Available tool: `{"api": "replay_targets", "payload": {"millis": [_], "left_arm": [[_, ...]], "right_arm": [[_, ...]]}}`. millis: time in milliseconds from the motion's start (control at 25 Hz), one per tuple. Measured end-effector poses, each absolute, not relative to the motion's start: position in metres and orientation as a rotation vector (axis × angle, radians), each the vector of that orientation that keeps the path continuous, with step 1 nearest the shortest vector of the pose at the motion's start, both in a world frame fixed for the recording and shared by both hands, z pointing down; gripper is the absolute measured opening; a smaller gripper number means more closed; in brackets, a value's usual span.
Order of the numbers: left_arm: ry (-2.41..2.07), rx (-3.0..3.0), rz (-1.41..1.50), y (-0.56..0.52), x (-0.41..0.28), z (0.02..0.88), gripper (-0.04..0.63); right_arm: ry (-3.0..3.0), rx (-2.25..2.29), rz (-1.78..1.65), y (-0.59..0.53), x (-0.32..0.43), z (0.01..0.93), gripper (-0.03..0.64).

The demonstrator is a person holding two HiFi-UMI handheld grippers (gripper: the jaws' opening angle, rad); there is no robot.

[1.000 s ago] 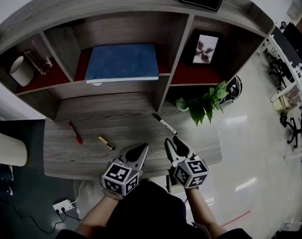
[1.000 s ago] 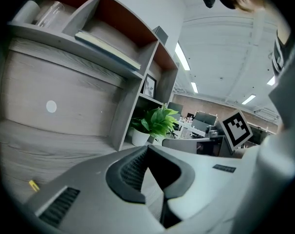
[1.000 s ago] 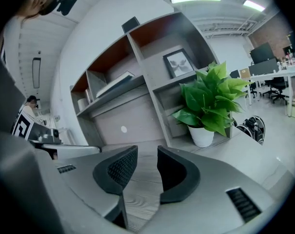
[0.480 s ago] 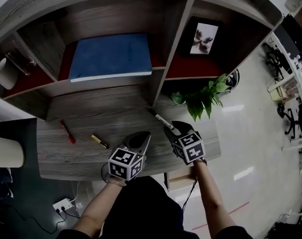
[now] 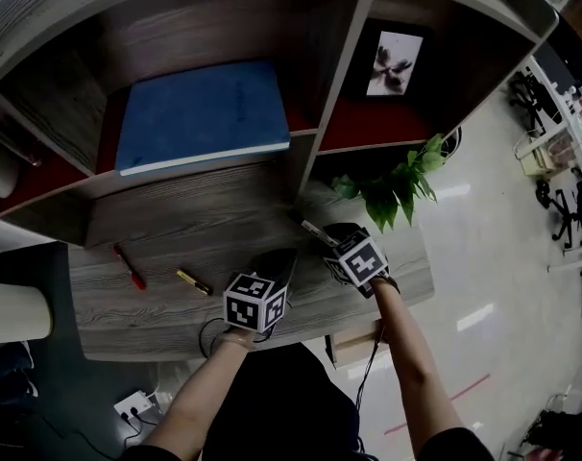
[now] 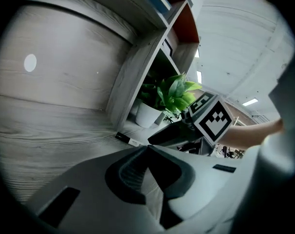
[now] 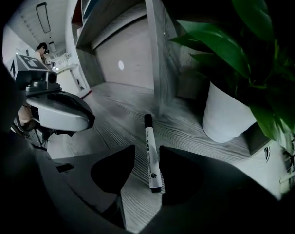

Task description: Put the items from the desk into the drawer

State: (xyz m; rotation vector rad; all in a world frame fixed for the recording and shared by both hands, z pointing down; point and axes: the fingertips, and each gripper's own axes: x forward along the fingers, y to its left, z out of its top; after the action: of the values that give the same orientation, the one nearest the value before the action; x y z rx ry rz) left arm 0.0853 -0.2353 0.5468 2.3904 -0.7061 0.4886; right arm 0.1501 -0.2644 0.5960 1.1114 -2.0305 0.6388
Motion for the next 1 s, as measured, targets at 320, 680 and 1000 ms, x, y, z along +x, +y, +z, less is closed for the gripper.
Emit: {"api": "replay_targets", "payload": {"millis": [320, 680, 1000], "left_arm": [[-0.684, 2.344, 0.531, -0.245, 0.091, 0.567, 0.015], [-0.695, 2.341, 0.553, -0.246, 0.089, 0.571, 0.015], [-0.686, 2.36, 0.568, -0.24, 0.088, 0.567, 0.015]], "right_arm": [[-1.944, 1.066, 0.685, -0.266, 0.149, 0.613, 0.143], [-1.887, 1.002, 0.672, -0.265, 0.142, 0.615, 0.074], [-1.904, 1.071, 0.692, -0.262, 0.14, 0.613, 0.069]]}}
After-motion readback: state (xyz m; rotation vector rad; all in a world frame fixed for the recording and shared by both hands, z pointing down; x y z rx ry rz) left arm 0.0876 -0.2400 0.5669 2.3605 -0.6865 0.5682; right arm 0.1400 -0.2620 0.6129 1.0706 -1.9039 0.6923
